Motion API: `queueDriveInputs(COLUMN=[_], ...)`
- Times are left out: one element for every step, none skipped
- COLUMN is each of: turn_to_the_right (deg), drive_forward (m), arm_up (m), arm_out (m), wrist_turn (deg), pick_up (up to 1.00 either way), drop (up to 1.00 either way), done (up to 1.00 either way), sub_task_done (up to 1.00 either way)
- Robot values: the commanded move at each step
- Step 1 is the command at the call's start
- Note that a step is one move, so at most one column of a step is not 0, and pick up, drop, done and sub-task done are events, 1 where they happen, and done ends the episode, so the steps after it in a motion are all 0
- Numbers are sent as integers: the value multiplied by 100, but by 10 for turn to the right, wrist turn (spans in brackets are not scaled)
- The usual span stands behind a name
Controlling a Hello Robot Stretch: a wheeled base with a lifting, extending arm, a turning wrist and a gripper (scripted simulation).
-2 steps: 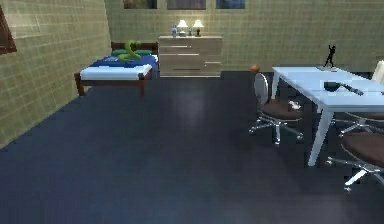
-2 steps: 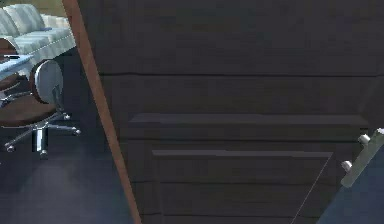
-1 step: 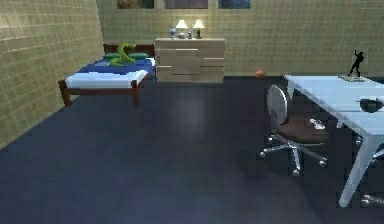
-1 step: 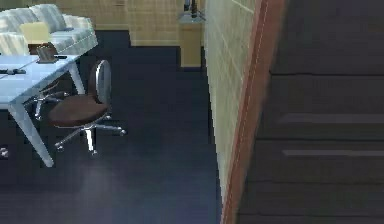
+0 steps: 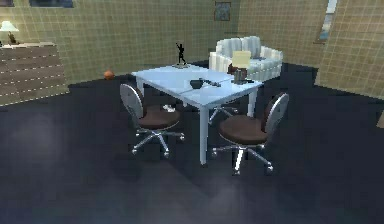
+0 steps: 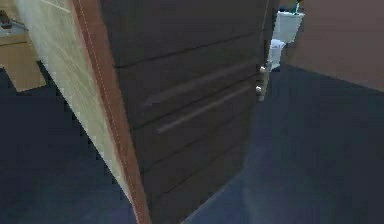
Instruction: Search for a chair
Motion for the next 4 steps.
queueDriveInputs(turn_to_the_right=[0,180,0,0], drive_forward=[25,0,65,0], arm_up=[0,0,0,0], arm_out=[0,0,0,0], wrist_turn=[0,0,0,0], pick_up=[0,0,0,0], drop=[0,0,0,0], done=[0,0,0,100], sub_task_done=[0,0,0,0])
